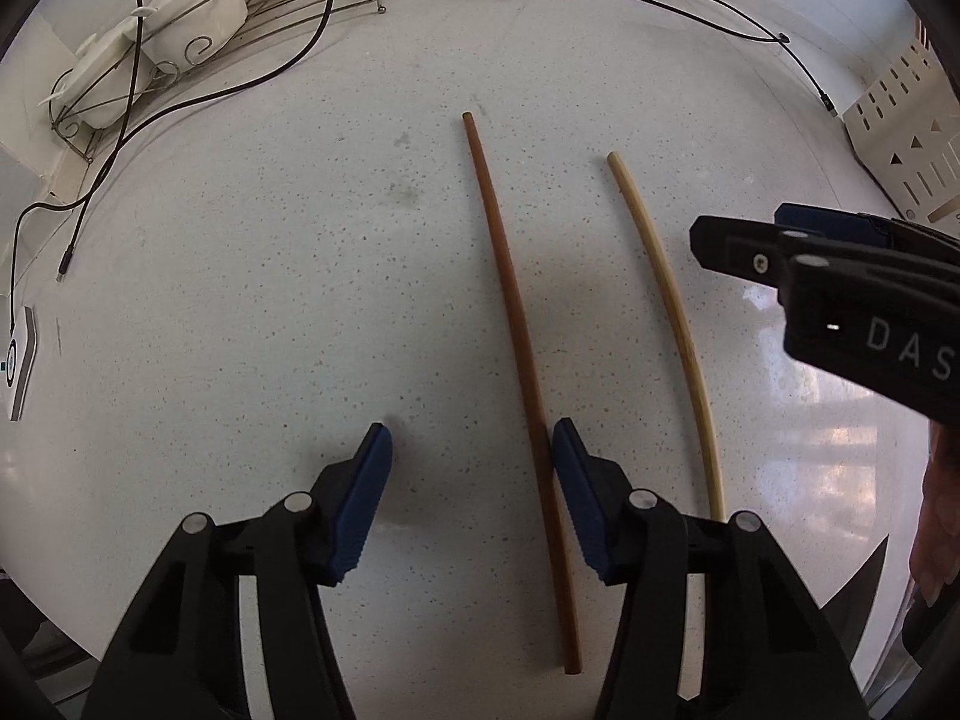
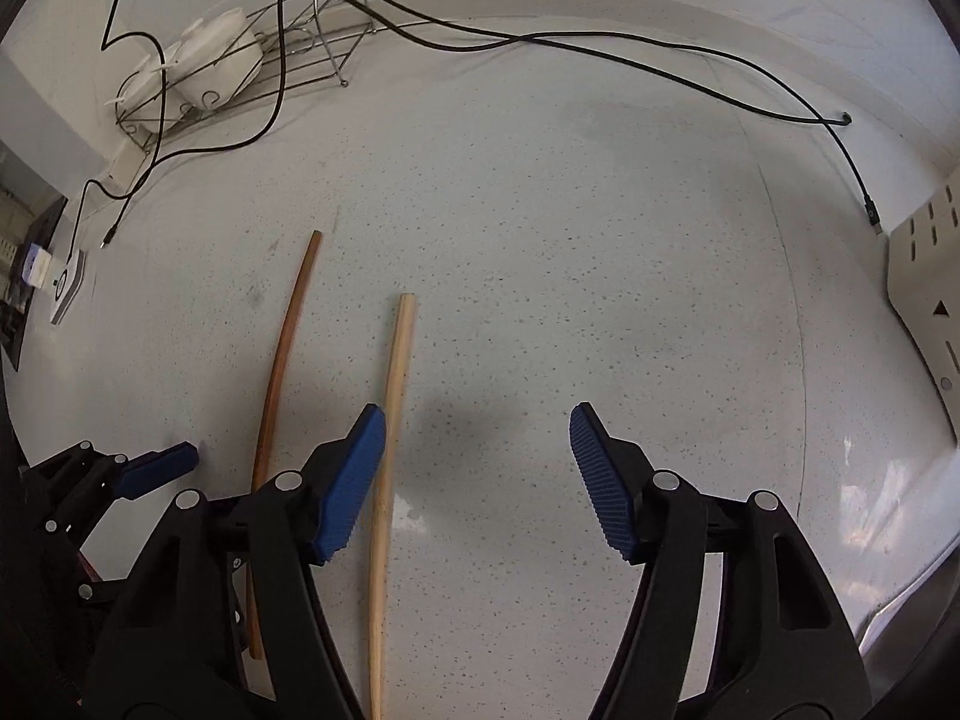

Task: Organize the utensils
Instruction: 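Close the left tool on the dark brown chopstick while the right tool grasps the light one, then lift both held chopsticks and carry them toward the cream holder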

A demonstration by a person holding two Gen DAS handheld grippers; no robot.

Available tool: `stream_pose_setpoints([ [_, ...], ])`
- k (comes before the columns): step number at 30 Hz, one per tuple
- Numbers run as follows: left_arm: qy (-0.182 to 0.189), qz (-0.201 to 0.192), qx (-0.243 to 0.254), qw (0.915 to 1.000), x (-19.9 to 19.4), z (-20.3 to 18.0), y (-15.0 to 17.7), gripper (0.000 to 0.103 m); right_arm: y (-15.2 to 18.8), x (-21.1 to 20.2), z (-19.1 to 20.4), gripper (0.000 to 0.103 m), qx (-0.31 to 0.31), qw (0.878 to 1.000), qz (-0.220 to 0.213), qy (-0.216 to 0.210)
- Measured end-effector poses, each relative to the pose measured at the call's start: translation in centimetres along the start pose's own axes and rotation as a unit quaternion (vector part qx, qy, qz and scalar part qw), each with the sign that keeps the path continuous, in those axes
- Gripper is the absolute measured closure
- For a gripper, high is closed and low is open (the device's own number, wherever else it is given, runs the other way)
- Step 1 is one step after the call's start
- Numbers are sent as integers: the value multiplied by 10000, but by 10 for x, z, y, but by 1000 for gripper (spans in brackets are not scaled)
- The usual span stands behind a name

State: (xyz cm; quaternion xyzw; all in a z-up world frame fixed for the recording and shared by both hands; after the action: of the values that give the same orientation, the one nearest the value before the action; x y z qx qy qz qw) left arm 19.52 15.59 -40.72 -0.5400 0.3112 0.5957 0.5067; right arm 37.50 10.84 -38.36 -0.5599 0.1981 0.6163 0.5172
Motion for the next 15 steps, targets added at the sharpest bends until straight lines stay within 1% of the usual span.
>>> stream_pose_setpoints([
  [1,-3,-15,1,10000,0,-1,-1,54,0,3,3,49,-31,10000,70,-3],
  [2,-5,-30,-9,10000,-1,-2,-1,57,1,6,5,52,-56,9999,136,-13],
  [4,-11,-41,-26,10000,-1,-2,0,61,2,11,7,53,-98,9996,250,15],
  [6,-16,-50,-49,10000,-1,-1,1,65,3,16,8,58,-89,9993,370,38],
  [8,-17,-67,-45,10000,-1,-1,1,72,4,19,10,63,-78,9990,440,7],
  [9,8,-79,-55,10000,-1,0,0,80,4,21,13,64,-118,9988,465,1],
  [12,35,-76,-59,9999,0,0,0,80,5,24,20,80,-257,9979,588,-61],
  [13,30,-77,-51,10000,0,1,0,80,5,24,20,93,-340,9975,610,99],
  [15,20,-75,-26,10000,1,-1,-1,80,5,25,22,95,-449,9967,650,168],
])
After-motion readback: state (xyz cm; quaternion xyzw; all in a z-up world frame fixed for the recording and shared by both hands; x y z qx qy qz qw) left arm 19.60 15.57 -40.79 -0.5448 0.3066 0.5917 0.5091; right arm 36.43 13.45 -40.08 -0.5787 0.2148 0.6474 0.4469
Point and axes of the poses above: each gripper's, at about its wrist camera, not at the fingertips, and x roughly the way its jaws point, z to its left, y to its underside, the point moved 9 cm from there along x, roughly the way its jaws point, and after that the axes turned 13 degrees about -y, right-handed, at the moved point
